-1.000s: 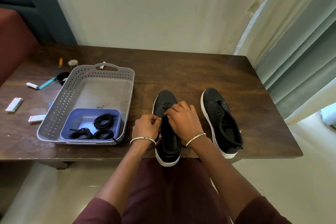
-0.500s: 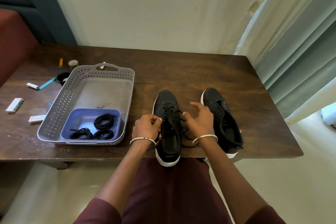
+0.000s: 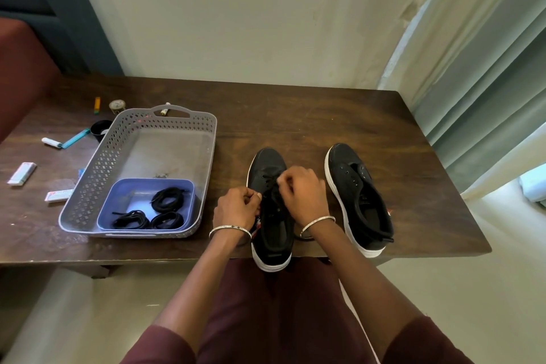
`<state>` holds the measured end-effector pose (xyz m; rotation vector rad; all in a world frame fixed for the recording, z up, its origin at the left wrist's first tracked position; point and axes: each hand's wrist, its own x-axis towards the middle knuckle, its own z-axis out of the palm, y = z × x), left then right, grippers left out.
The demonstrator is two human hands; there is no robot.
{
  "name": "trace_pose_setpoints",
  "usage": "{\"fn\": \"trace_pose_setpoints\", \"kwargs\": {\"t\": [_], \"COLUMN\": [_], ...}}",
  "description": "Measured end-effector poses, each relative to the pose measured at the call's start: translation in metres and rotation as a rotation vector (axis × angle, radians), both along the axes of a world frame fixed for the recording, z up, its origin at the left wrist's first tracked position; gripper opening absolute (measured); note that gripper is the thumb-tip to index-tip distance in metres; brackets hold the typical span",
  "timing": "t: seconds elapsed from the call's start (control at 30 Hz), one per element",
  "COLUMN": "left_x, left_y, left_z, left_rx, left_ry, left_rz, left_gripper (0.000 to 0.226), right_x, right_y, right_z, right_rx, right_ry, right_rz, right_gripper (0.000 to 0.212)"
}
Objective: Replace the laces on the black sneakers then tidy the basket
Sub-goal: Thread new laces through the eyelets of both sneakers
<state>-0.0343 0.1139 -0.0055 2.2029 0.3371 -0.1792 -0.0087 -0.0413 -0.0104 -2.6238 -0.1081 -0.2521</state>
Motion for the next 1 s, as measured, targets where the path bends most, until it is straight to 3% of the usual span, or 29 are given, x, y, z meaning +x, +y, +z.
{"fn": "trace_pose_setpoints", "kwargs": {"t": [0.1, 0.17, 0.23, 0.33, 0.4, 0.47, 0.57, 0.7, 0.87, 1.0], "left_x": [-0.001, 0.0, 0.0, 0.001, 0.001, 0.0, 0.0, 0.0, -0.001, 0.0], "left_y": [0.0, 0.0, 0.0, 0.001, 0.001, 0.0, 0.0, 0.0, 0.0, -0.001], "left_z": [-0.001, -0.001, 0.0, -0.001, -0.001, -0.001, 0.0, 0.001, 0.003, 0.002], "left_rx": [-0.012, -0.014, -0.016, -0.008, -0.004, -0.005, -0.006, 0.008, 0.031, 0.029], "left_ry": [-0.005, -0.005, -0.009, -0.008, -0.006, -0.009, -0.014, -0.008, -0.008, -0.009], "left_rz": [-0.004, -0.008, -0.012, -0.014, -0.016, -0.013, -0.009, -0.016, -0.029, -0.025], "left_gripper": [0.021, 0.019, 0.018, 0.02, 0.021, 0.022, 0.019, 0.018, 0.016, 0.016], "right_x": [0.007, 0.008, 0.004, -0.007, -0.015, -0.019, -0.027, -0.023, -0.013, -0.012], "right_y": [-0.01, -0.019, -0.028, -0.035, -0.035, -0.03, -0.015, 0.004, 0.011, 0.0], "right_z": [0.005, 0.005, -0.001, -0.012, -0.014, -0.015, -0.011, 0.0, 0.001, 0.0], "right_rx": [0.924, 1.321, 1.438, 1.459, 1.305, 0.899, 0.39, -0.03, -0.226, 0.046], "right_ry": [0.247, 0.453, 0.569, 0.596, 0.53, 0.316, -0.032, -0.08, -0.055, 0.068], "right_rz": [-0.405, -0.668, -0.808, -0.886, -0.88, -0.757, -0.273, 0.038, 0.028, -0.086], "right_gripper": [0.024, 0.028, 0.027, 0.023, 0.015, 0.014, 0.03, 0.021, 0.015, 0.011]}}
